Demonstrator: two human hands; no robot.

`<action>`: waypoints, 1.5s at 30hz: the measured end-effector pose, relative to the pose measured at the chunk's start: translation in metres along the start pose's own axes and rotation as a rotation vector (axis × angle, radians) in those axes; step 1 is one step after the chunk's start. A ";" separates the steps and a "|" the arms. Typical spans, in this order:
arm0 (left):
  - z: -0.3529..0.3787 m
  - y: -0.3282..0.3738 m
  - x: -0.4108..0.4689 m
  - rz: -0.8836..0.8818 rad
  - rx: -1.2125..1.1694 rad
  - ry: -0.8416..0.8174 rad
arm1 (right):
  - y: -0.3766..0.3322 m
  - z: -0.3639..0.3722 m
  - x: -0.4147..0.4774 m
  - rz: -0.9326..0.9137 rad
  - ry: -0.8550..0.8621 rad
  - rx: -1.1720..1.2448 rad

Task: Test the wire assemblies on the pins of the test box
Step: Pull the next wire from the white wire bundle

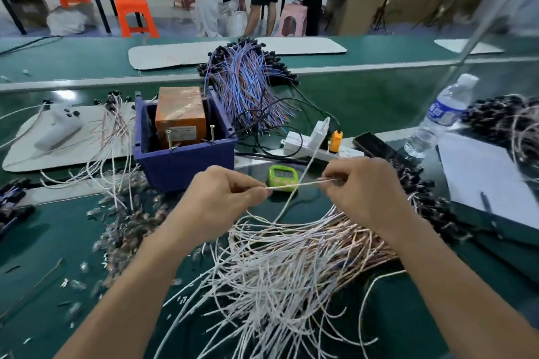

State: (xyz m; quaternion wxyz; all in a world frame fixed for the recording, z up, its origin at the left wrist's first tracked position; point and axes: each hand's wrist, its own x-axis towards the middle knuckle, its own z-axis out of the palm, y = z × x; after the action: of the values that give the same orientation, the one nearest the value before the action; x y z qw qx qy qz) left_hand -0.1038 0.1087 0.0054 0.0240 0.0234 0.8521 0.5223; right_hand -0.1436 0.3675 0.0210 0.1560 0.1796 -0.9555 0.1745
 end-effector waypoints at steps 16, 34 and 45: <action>0.035 -0.030 -0.009 -0.208 0.315 -0.087 | 0.118 -0.001 -0.010 -0.060 -0.175 -0.177; 0.047 -0.023 -0.030 -0.096 0.196 0.175 | 0.001 0.034 -0.013 0.007 -0.063 0.291; -0.044 -0.062 -0.073 -0.231 0.239 0.553 | -0.163 0.104 0.004 -0.022 -0.314 0.698</action>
State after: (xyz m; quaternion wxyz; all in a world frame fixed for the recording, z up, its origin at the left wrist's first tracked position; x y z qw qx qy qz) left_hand -0.0351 0.0366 -0.0291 -0.1519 -0.2137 0.8787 0.3990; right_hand -0.1070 0.1832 -0.0249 -0.0608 0.2569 -0.8489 0.4580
